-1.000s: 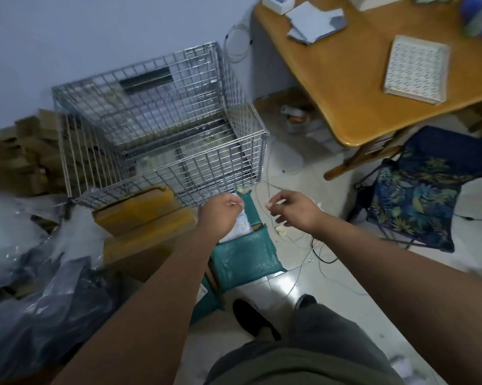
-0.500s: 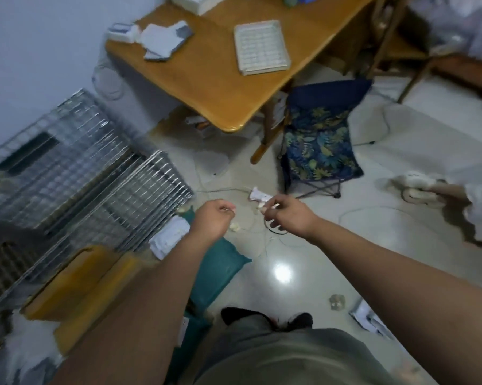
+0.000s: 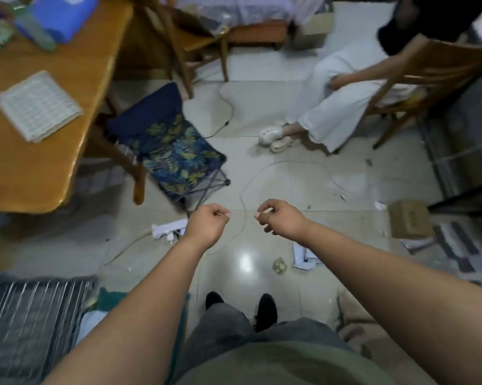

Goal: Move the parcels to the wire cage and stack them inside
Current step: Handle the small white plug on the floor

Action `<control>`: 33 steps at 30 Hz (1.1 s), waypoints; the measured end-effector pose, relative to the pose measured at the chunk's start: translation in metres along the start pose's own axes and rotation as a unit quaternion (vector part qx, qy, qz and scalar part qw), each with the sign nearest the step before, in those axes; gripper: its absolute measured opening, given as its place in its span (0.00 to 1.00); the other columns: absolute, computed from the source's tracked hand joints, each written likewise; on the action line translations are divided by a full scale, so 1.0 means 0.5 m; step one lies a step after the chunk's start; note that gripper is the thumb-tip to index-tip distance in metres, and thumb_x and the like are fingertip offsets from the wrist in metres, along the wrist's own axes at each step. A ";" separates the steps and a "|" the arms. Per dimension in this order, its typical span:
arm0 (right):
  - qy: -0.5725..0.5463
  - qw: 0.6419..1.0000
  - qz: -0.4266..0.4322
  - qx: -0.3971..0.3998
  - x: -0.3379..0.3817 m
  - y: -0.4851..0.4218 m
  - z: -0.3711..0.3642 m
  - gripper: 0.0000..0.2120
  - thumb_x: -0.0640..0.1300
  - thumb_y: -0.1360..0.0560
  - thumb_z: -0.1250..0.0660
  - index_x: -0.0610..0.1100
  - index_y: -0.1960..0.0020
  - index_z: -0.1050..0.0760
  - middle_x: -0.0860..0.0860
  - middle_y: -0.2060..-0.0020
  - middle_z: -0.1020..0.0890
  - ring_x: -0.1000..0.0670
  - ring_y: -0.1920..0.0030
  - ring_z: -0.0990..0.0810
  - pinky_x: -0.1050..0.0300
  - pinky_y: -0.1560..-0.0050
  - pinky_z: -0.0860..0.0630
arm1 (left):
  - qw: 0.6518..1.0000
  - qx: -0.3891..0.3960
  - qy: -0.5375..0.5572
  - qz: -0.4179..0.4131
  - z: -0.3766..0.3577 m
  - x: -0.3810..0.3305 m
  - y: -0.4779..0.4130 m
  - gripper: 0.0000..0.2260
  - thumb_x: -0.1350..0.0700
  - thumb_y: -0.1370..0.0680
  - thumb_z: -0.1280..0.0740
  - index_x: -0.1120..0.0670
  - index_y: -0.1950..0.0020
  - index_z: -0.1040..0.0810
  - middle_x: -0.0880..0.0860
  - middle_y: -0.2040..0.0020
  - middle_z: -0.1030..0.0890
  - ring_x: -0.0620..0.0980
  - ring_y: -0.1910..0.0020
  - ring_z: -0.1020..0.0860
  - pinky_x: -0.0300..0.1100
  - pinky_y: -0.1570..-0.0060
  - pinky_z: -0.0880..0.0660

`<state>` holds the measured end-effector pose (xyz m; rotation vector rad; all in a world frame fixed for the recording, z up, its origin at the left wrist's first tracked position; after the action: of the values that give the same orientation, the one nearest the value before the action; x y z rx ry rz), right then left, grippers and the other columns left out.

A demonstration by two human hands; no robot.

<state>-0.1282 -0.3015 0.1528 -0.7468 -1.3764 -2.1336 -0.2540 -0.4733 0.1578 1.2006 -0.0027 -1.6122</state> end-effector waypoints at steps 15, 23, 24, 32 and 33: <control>-0.252 0.912 -0.174 -0.272 -0.346 0.180 0.188 0.13 0.51 0.21 0.29 0.45 0.41 0.23 0.42 0.53 0.15 0.47 0.59 0.17 0.52 0.51 0.22 | 0.918 0.289 -0.207 -0.176 -0.413 -0.269 -0.058 0.06 0.55 0.20 0.31 0.46 0.55 0.17 0.50 0.53 0.15 0.54 0.51 0.16 0.43 0.51 0.22; -0.310 0.866 -0.229 -0.318 -0.476 0.203 0.187 0.17 0.54 0.21 0.30 0.49 0.36 0.27 0.46 0.48 0.18 0.44 0.47 0.15 0.45 0.40 0.19 | 0.884 0.360 -0.255 -0.152 -0.568 -0.282 -0.067 0.04 0.57 0.20 0.32 0.52 0.49 0.17 0.54 0.47 0.15 0.55 0.52 0.17 0.44 0.51 0.22; -0.317 0.864 -0.231 -0.317 -0.491 0.198 0.193 0.17 0.54 0.21 0.30 0.50 0.37 0.27 0.47 0.50 0.17 0.44 0.48 0.15 0.44 0.40 0.19 | 0.886 0.366 -0.251 -0.132 -0.584 -0.278 -0.075 0.05 0.58 0.20 0.32 0.53 0.49 0.17 0.54 0.47 0.16 0.53 0.55 0.17 0.42 0.54 0.23; -0.383 0.842 -0.253 -0.285 -0.619 0.103 0.269 0.10 0.51 0.20 0.30 0.52 0.42 0.28 0.50 0.54 0.20 0.47 0.55 0.15 0.45 0.41 0.19 | 0.907 0.336 -0.254 -0.018 -0.697 -0.245 -0.185 0.08 0.58 0.20 0.31 0.56 0.42 0.18 0.54 0.50 0.18 0.50 0.61 0.20 0.42 0.58 0.26; -0.387 0.840 -0.257 -0.279 -0.636 0.081 0.281 0.11 0.50 0.20 0.30 0.51 0.41 0.28 0.50 0.53 0.20 0.47 0.55 0.16 0.45 0.41 0.19 | 0.910 0.328 -0.254 -0.011 -0.715 -0.244 -0.204 0.09 0.58 0.20 0.30 0.56 0.40 0.18 0.53 0.50 0.18 0.50 0.61 0.20 0.42 0.57 0.26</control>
<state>0.1560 -0.1530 0.0130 -1.8012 -1.4154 -2.8832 -0.0937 -0.1486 0.0098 1.2183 -0.9331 -1.9760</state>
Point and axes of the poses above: each hand's wrist, its own y-axis away from the middle knuckle, its own z-axis out of the back of the hand, x = y × z, the point moved 6 cm from there along -y, towards the middle knuckle
